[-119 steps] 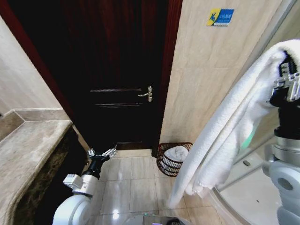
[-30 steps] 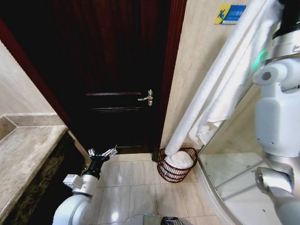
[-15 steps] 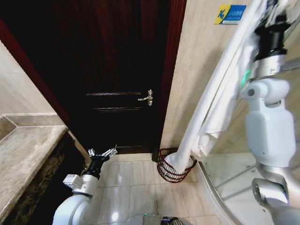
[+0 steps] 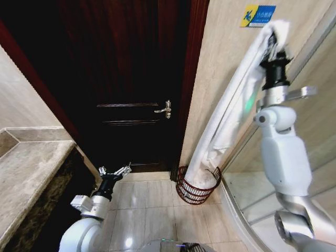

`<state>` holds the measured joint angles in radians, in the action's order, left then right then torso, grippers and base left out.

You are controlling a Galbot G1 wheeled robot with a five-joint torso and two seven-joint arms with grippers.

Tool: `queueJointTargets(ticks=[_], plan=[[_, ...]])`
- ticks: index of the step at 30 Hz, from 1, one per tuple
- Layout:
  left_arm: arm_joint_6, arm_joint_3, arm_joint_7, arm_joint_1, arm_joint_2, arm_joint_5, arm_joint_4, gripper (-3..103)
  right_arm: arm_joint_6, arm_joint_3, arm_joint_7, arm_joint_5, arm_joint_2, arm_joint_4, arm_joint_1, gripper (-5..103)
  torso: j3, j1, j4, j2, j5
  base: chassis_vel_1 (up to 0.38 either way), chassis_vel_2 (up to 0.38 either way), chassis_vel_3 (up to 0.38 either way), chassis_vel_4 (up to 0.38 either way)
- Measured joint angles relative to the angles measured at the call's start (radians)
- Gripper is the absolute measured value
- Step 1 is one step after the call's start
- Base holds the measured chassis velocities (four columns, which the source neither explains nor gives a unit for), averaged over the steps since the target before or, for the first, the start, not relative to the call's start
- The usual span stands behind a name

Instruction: Discard the used towel into the hamper.

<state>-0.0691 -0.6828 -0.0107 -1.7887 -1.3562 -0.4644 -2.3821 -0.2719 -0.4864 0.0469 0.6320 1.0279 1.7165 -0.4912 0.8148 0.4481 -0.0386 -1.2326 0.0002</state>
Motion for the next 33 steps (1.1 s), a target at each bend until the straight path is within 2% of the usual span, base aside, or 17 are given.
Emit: queueJointTargets(ticks=[16,33], plan=[[0.0,0.0,0.0,0.0,0.0,0.0,0.0,100,-0.001,-0.02,-0.001,-0.03,0.046,0.09,-0.14,7,0.0,0.0,0.0001,0.0,-0.0002,0.0,0.0,0.0,0.0],[0.0,0.0,0.0,0.0,0.0,0.0,0.0,100,-0.096,-0.028,0.052,-0.064,0.093,-0.139,-0.166,7,0.0,0.0,0.0,0.0,-0.0001,0.0,0.0,0.0,0.0]])
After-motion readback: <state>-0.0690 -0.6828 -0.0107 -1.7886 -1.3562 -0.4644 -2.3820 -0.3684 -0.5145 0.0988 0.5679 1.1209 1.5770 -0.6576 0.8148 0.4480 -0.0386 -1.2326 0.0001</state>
